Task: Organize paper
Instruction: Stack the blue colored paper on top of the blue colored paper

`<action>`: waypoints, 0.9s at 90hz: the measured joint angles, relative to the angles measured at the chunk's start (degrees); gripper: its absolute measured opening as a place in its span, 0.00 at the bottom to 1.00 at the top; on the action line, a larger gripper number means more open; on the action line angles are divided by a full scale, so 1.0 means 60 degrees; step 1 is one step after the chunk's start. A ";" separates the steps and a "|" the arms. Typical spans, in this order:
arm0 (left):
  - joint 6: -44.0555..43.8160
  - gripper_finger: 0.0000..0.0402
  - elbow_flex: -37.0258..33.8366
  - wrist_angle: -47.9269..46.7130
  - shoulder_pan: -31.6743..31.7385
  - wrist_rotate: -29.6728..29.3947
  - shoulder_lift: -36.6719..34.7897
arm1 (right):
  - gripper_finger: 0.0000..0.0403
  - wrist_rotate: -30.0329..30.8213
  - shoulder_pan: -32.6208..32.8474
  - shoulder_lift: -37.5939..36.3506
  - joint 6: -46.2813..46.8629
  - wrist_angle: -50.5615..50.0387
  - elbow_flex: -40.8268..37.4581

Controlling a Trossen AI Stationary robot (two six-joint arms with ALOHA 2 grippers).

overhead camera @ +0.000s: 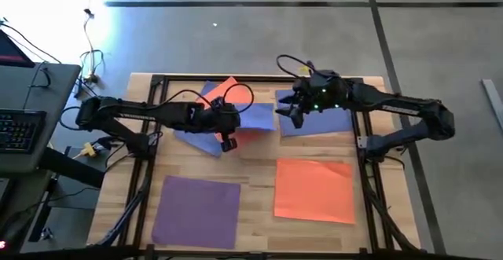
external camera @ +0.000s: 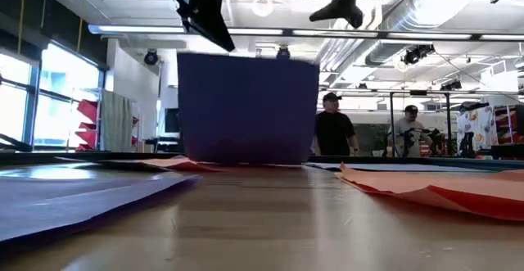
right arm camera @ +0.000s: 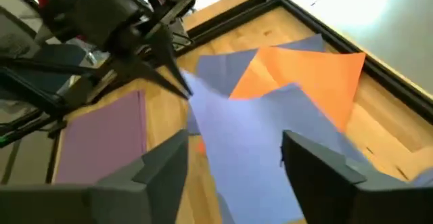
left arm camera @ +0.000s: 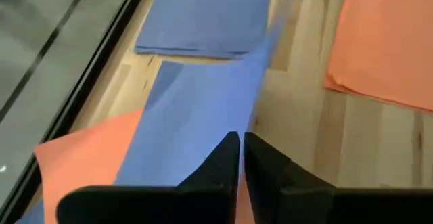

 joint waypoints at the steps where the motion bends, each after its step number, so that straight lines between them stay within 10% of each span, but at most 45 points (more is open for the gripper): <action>1: -0.0001 0.00 -0.0010 0.0002 0.0013 0.0011 0.0000 | 0.59 -0.0021 0.0014 0.0011 -0.0008 -0.0043 -0.0003; 38: -0.1143 0.00 -0.0076 -0.0886 0.0396 0.0641 0.0000 | 0.62 0.0575 0.1589 0.2220 -0.0684 0.2647 -0.2677; 81: -0.1938 0.00 -0.0080 -0.2482 0.0504 0.1486 0.0000 | 0.71 0.0766 0.1298 0.6253 -0.3778 0.3582 -0.1826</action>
